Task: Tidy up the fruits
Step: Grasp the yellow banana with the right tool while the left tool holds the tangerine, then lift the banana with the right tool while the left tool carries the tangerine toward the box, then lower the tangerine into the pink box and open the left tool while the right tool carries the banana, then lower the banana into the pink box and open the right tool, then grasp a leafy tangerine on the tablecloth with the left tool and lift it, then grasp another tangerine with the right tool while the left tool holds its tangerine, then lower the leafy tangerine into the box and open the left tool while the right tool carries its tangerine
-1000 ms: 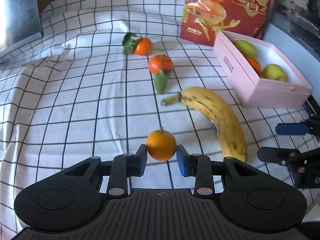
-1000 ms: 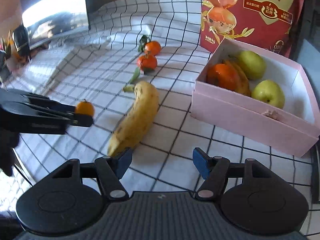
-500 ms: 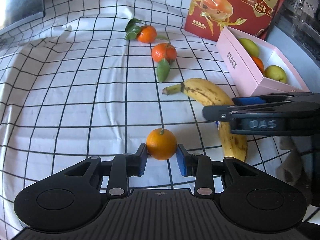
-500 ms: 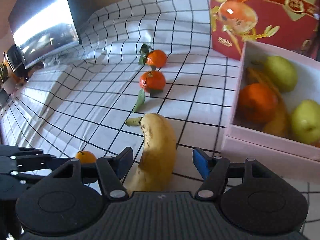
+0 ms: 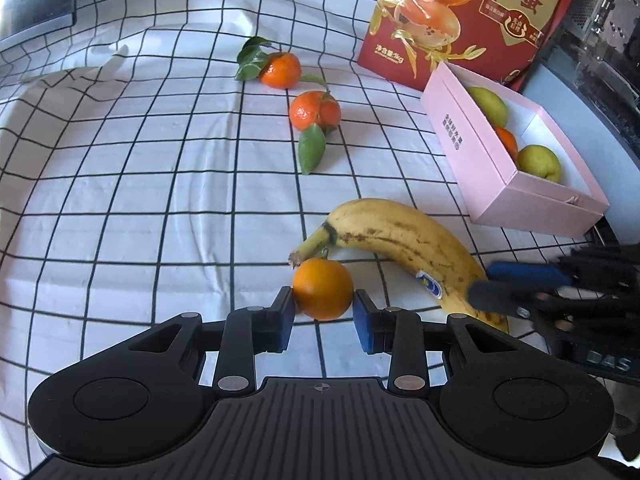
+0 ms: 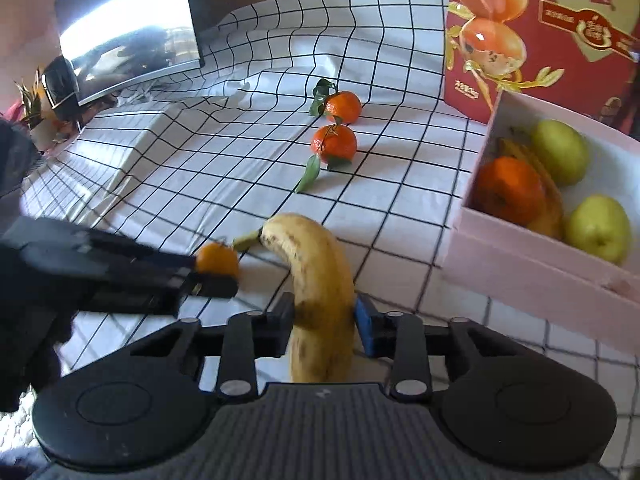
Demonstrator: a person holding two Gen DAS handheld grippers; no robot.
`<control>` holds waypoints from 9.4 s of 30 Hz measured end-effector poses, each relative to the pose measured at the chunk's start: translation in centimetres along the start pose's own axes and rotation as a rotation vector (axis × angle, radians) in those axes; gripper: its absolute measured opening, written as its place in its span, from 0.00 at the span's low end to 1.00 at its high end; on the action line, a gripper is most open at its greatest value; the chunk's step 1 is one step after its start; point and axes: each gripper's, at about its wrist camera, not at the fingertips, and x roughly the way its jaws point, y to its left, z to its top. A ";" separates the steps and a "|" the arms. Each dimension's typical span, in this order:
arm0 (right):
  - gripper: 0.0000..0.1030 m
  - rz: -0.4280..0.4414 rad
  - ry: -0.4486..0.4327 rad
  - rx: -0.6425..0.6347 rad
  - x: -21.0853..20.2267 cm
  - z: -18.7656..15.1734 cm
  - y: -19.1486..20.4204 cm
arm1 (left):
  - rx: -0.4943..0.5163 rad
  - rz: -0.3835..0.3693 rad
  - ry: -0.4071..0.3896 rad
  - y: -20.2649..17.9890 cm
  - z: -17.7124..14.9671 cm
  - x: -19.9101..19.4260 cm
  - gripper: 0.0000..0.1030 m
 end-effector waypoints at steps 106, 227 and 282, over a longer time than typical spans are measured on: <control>0.34 -0.217 -0.457 0.283 -14.0 6.0 -12.5 | 0.077 -0.318 -0.137 -7.6 10.5 1.0 0.38; 0.53 -0.098 -0.091 -0.029 10.3 11.6 0.9 | -0.236 0.050 -0.007 5.2 0.4 -3.8 0.47; 0.44 -0.344 -0.189 0.151 -12.8 -3.7 -8.1 | 0.279 -0.502 -0.163 -19.6 19.5 -1.3 0.47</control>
